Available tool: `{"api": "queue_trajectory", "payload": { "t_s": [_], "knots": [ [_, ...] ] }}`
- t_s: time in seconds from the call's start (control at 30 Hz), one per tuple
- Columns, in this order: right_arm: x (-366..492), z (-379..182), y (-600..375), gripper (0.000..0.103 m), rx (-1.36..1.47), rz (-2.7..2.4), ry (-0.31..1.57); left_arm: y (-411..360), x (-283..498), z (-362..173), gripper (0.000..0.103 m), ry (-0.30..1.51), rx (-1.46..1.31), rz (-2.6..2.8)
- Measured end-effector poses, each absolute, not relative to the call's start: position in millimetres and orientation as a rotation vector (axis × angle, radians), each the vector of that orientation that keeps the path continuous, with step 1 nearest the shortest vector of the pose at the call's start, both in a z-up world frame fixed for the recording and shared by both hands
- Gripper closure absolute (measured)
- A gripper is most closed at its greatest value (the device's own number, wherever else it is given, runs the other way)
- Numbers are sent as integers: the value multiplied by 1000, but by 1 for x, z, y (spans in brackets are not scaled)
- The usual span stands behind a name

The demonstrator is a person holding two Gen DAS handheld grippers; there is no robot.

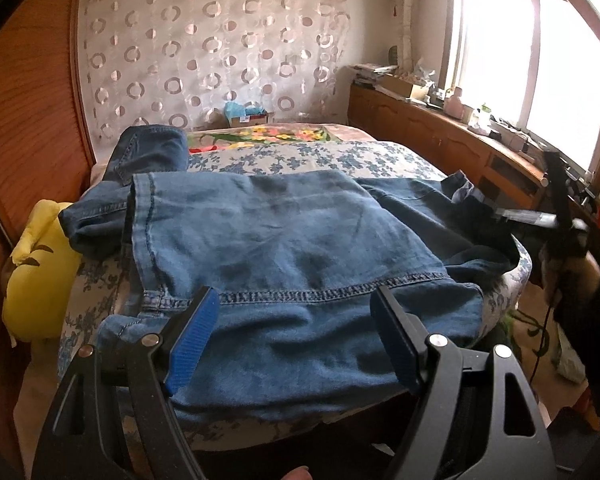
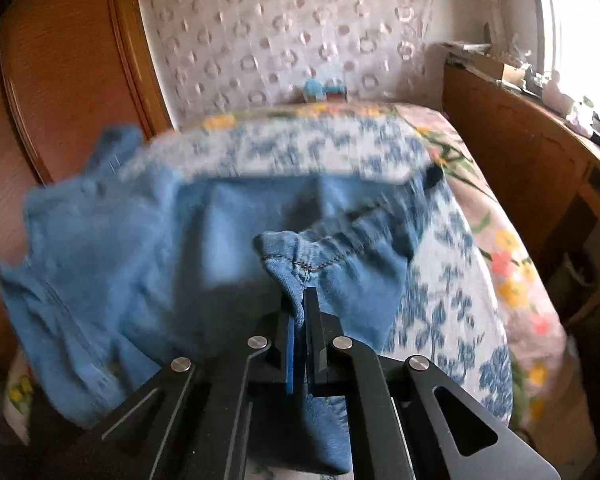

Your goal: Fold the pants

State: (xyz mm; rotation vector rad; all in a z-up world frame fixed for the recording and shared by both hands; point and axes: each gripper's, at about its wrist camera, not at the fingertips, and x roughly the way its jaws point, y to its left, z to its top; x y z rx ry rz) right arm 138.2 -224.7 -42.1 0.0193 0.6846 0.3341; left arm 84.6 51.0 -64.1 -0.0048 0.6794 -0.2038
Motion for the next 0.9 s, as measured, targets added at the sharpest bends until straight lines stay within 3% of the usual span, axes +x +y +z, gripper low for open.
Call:
{"api": "queue_trajectory", "payload": {
  "t_s": [0.33,0.53,0.63,0.7,0.9],
  "knots": [
    [89,90,-135,100,-6,622,423,78,68,-49,24,625,-42,-154],
    [60,119,-49,98,-33,848,384,106,55,-47,24,611,-71,-103],
    [62,109,-20,76,-94,862,446,116,54,-49,24,617,-79,-89],
    [66,106,-18,55,-106,869,462,119,54,-51,24,619,-80,-82],
    [93,103,-40,53,-151,783,481,118,62,-61,24,637,-100,-99]
  ]
}}
